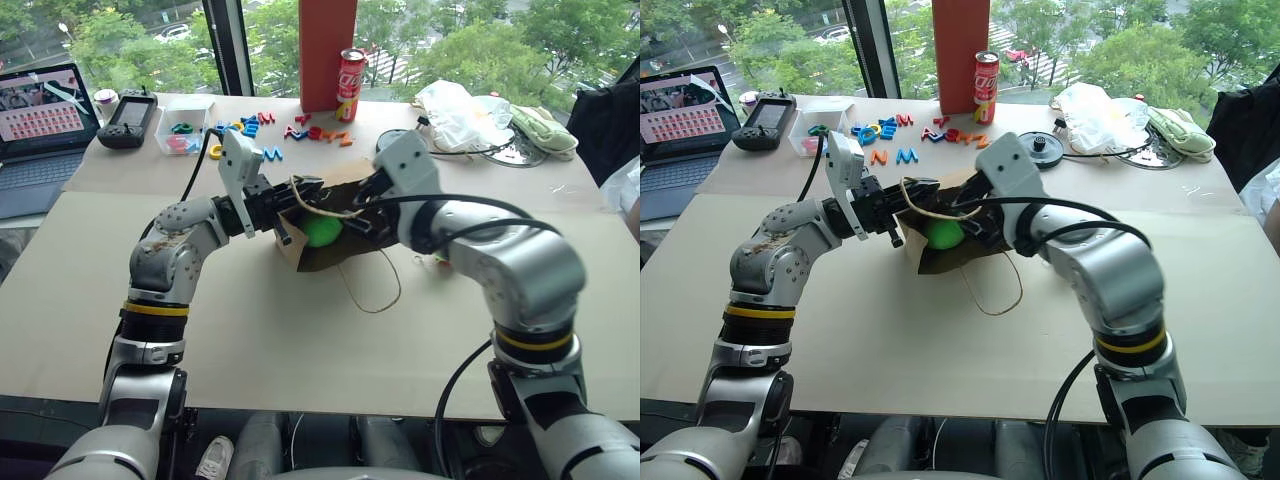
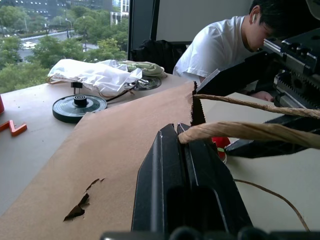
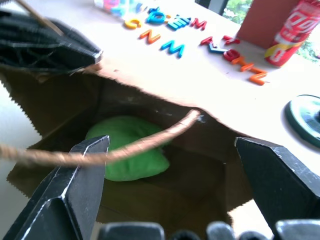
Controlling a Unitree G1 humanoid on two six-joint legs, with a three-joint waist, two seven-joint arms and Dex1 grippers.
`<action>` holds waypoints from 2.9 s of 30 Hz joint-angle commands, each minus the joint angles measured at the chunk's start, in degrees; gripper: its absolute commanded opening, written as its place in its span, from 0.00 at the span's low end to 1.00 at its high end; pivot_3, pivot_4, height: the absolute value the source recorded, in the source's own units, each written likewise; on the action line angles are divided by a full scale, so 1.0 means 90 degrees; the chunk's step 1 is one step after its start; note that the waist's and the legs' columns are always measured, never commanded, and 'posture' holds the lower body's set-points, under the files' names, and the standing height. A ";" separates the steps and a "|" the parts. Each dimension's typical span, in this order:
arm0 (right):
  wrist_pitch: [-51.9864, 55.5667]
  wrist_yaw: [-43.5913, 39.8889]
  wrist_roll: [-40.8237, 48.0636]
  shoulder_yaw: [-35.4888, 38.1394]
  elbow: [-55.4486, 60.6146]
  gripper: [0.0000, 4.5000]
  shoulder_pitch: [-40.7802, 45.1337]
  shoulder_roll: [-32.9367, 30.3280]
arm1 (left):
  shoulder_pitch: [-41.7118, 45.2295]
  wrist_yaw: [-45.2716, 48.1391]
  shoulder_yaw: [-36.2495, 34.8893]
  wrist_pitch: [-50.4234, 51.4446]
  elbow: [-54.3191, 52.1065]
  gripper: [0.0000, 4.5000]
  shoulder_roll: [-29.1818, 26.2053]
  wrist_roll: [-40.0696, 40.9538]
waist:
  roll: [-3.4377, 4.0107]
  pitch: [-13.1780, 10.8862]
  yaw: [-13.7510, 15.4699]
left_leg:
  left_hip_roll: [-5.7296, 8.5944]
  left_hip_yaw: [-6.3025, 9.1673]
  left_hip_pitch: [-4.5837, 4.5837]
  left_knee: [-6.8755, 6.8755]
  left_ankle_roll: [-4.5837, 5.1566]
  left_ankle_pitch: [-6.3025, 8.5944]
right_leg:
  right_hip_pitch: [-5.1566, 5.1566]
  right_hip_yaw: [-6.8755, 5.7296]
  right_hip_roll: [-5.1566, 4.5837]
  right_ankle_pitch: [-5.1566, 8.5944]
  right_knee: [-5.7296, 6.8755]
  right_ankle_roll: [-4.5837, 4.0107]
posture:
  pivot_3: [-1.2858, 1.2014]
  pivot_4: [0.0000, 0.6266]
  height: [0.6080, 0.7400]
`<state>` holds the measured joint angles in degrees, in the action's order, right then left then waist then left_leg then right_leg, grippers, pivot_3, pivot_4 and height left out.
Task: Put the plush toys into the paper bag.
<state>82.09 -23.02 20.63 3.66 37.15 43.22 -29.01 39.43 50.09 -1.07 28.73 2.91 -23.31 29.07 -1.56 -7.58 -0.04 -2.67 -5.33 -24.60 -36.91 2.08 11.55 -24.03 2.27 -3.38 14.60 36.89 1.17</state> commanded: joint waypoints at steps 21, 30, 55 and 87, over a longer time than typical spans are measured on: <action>-0.1378 0.2991 -0.1936 0.0714 -0.1884 0.99 -0.1941 0.1685 | 0.0048 -0.0023 -0.0029 -0.0132 -0.0174 0.00 0.0008 -0.0019 | 0.0004 -0.0001 -0.0079 | 0.0007 -0.0006 0.0024 0.0008 -0.0012 -0.0008 | -0.0003 0.0025 0.0012 0.0002 -0.0010 -0.0004 | 0.52 0.24 0.99; -0.2463 0.3143 -0.2080 0.0823 -0.2668 0.76 -0.1907 0.1912 | 0.0040 -0.0016 -0.0026 -0.0132 -0.0178 0.00 0.0003 -0.0037 | 0.0006 -0.0001 -0.0099 | 0.0006 -0.0007 0.0025 0.0008 -0.0012 -0.0008 | -0.0003 0.0025 0.0013 0.0002 -0.0010 -0.0004 | 0.52 0.24 0.99; -0.1061 -0.0136 0.0350 0.1472 0.0357 0.15 -0.2028 -0.0558 | -0.0041 0.0006 -0.0032 -0.0065 -0.0236 0.00 -0.0042 0.0000 | 0.0008 -0.0003 -0.0099 | 0.0003 -0.0004 0.0027 0.0010 -0.0011 -0.0007 | 0.0002 0.0023 0.0014 0.0002 -0.0016 -0.0004 | 0.52 0.24 0.99; 0.0289 0.0417 0.1574 0.0626 0.0345 0.15 -0.1179 0.0252 | 0.0100 -0.0010 -0.0047 -0.0022 -0.0120 0.00 -0.0029 0.0025 | 0.0007 -0.0003 -0.0115 | 0.0002 0.0003 0.0029 0.0007 -0.0010 -0.0006 | 0.0006 0.0025 0.0018 0.0003 -0.0017 -0.0004 | 0.52 0.24 0.99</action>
<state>85.10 -24.65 37.67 11.46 43.17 29.52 -31.01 38.48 49.84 -1.16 28.96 2.96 -23.49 29.17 -1.50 -7.61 -1.07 -2.67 -5.31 -24.32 -36.85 2.00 11.49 -23.98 2.53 -3.19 14.62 36.76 1.13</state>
